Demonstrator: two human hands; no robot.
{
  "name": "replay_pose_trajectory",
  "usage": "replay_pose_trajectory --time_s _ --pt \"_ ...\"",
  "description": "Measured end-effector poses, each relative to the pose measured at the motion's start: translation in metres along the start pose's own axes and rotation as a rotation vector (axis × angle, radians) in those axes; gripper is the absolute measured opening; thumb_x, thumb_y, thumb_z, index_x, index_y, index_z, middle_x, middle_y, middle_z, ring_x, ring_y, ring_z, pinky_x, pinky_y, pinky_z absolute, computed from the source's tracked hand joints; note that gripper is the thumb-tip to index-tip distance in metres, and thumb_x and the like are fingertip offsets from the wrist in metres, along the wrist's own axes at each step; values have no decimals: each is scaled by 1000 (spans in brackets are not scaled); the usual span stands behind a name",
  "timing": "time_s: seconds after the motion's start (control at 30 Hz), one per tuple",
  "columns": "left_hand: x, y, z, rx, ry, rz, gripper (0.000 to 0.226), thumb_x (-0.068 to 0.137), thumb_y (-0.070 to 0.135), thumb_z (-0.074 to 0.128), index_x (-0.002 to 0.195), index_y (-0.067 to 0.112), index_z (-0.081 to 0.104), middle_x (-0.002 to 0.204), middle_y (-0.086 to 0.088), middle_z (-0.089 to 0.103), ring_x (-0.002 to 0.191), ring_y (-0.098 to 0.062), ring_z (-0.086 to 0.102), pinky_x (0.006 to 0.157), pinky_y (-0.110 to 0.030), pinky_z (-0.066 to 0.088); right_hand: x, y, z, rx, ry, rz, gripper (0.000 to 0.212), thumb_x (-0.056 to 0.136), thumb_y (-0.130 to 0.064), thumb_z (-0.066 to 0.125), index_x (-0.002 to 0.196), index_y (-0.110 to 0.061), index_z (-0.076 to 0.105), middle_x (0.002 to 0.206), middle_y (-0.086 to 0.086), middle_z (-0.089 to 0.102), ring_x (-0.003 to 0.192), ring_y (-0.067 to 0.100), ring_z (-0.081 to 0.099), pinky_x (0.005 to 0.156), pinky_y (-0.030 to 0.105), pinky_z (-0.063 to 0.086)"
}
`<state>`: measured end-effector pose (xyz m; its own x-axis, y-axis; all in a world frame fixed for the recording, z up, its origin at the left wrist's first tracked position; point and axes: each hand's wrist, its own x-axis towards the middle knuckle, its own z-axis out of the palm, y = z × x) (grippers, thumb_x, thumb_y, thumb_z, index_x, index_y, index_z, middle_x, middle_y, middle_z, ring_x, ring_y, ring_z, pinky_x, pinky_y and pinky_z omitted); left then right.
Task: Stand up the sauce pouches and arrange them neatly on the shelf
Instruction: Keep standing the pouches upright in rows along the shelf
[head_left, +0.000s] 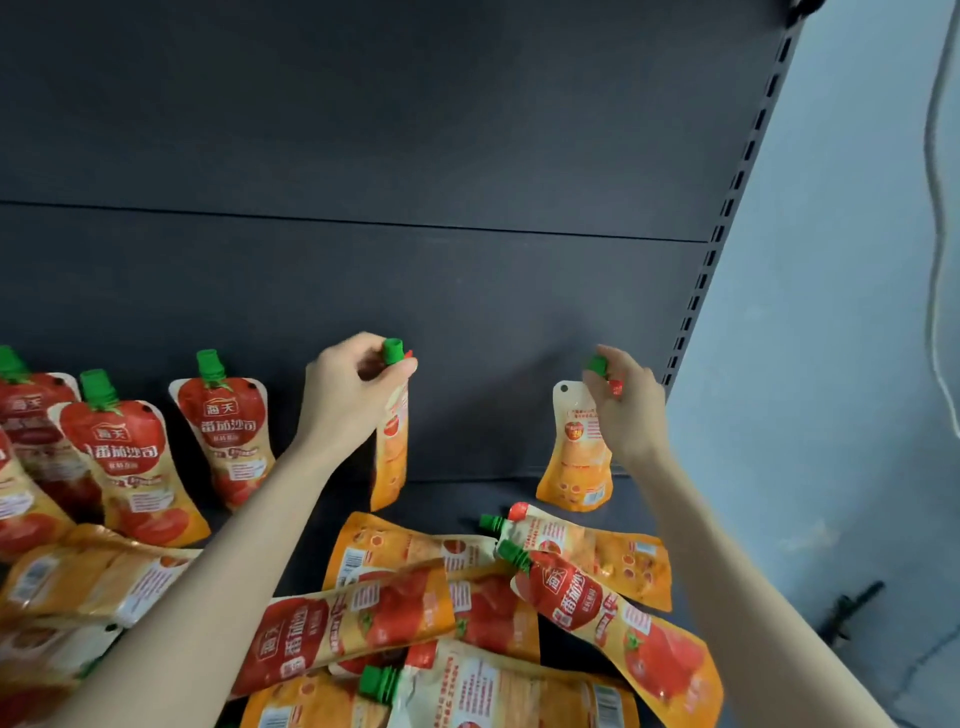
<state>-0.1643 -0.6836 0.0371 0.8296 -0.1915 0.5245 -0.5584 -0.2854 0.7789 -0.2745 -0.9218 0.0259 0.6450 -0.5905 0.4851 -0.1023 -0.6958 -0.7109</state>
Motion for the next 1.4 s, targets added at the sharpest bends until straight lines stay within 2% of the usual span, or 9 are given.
replay_pose_trajectory --time_s 0.23,0.37,0.53,0.67,0.8,0.97,1.23,1.33,1.4 --pt "3 1 19 60 10 42 25 75 29 75 72 9 61 72 0 66 72 -14 64 63 -30 50 8 -7 8 193 -30 -13 23 81 -18 73 102 -10 67 81 -9 59 74 7 54 74 23 47" --pt "-4 -5 34 21 2 39 26 76 29 75 79 8 59 83 -1 65 79 -16 60 71 -30 49 6 -4 19 320 -28 47 19 79 -22 75 90 -14 61 78 -5 60 74 13 57 70 28 51" --pt "-7 -10 40 -55 -163 57 24 90 37 55 93 14 55 86 2 59 79 -6 56 68 -19 42 -3 -6 15 459 -312 115 22 96 -23 50 108 -9 62 96 1 65 86 9 62 71 19 52" --pt "-7 -18 33 -93 -303 40 29 98 32 39 113 16 58 111 4 53 105 0 49 93 -18 38 -2 -6 9 520 -406 105 27 96 -18 50 119 -14 63 102 -4 67 90 3 64 72 13 52" --pt "0 -21 27 -95 -296 43 26 92 39 50 99 16 60 100 1 62 97 -13 59 79 -29 49 4 -19 8 582 -273 50 21 87 -11 64 106 -8 70 98 0 71 83 1 65 74 12 50" --pt "2 -11 29 -125 -188 48 21 89 37 56 96 17 60 88 7 66 84 -10 64 58 -11 46 15 -32 15 630 -102 50 9 75 -12 78 78 -8 70 71 -5 68 61 3 61 59 15 46" --pt "-6 -24 41 -38 -74 87 27 85 38 62 100 16 59 95 5 64 88 -9 61 70 -26 53 -2 -15 50 337 26 18 30 77 -32 76 74 -13 53 70 -6 58 65 8 52 56 12 40" --pt "-15 -31 44 -131 -73 -60 39 79 31 72 109 23 49 101 10 56 90 -2 57 70 -18 48 -2 -9 49 307 -51 14 30 81 -35 71 87 -12 53 79 -5 59 73 11 55 61 17 43" --pt "-23 -39 47 -188 -129 -205 55 75 25 77 118 22 43 108 5 55 94 -6 56 75 -23 48 -7 3 50 324 -148 75 33 81 -34 71 100 -17 51 91 -4 62 84 13 60 69 21 50"
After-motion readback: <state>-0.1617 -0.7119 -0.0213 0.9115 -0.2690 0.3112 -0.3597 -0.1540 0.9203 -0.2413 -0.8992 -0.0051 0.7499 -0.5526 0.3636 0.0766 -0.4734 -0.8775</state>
